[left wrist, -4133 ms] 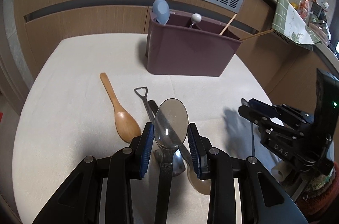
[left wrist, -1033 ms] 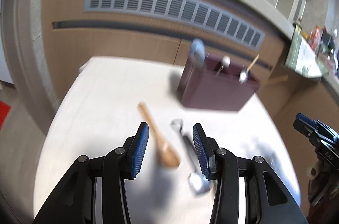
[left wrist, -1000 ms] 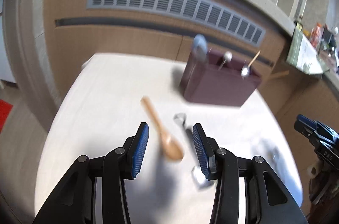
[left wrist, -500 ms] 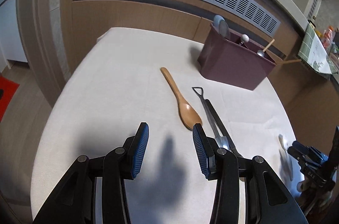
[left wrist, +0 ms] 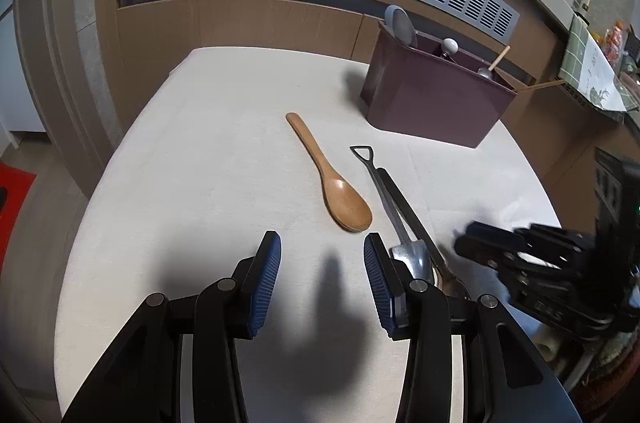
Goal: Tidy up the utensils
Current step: 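Move the right tool to the black-handled spoon and grasp its handle, then grasp the metal shovel-shaped scoop with the left tool and lift it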
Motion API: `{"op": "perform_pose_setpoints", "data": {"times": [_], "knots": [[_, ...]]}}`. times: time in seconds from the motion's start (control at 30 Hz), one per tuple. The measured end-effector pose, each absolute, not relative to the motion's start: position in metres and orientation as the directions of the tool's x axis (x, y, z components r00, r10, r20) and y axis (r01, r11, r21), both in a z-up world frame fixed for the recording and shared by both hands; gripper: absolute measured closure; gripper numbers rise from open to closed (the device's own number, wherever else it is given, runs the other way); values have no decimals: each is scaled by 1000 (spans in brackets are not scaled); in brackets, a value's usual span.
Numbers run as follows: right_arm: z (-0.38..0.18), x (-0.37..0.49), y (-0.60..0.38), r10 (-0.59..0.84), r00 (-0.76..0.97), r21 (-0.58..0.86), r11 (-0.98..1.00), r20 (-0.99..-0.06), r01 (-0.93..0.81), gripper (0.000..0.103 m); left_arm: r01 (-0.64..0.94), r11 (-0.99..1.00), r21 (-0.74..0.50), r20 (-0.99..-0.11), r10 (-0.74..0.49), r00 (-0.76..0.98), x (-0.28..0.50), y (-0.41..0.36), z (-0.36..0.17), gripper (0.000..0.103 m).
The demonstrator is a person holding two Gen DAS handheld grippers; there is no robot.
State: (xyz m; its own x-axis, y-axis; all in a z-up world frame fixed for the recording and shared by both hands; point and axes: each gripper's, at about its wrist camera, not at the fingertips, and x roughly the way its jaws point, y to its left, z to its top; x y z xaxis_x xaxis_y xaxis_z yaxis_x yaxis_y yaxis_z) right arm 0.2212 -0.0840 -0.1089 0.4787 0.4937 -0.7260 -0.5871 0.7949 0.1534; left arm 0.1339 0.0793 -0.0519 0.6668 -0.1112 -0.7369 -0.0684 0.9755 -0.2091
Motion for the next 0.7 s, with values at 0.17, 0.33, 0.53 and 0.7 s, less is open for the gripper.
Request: {"op": "perform_pose_setpoints", "data": {"times": [0.17, 0.33, 0.53, 0.7], "knots": [[-114, 245, -47, 488, 447, 141, 778, -749, -612, 84, -68, 971, -229, -747, -130, 652, 137, 82, -60, 59], [-119, 250, -36, 459, 457, 98, 779, -762, -619, 89, -44, 969, -242, -761, -161, 629, 143, 74, -66, 59], [-117, 242, -72, 391, 518, 19, 811, -761, -585, 92, -7, 967, -256, -772, -200, 603, 150, 58, -70, 59], [-116, 241, -129, 327, 559, 35, 883, -762, -468, 92, 41, 965, -258, -794, -236, 560, 166, 37, -74, 59]]}}
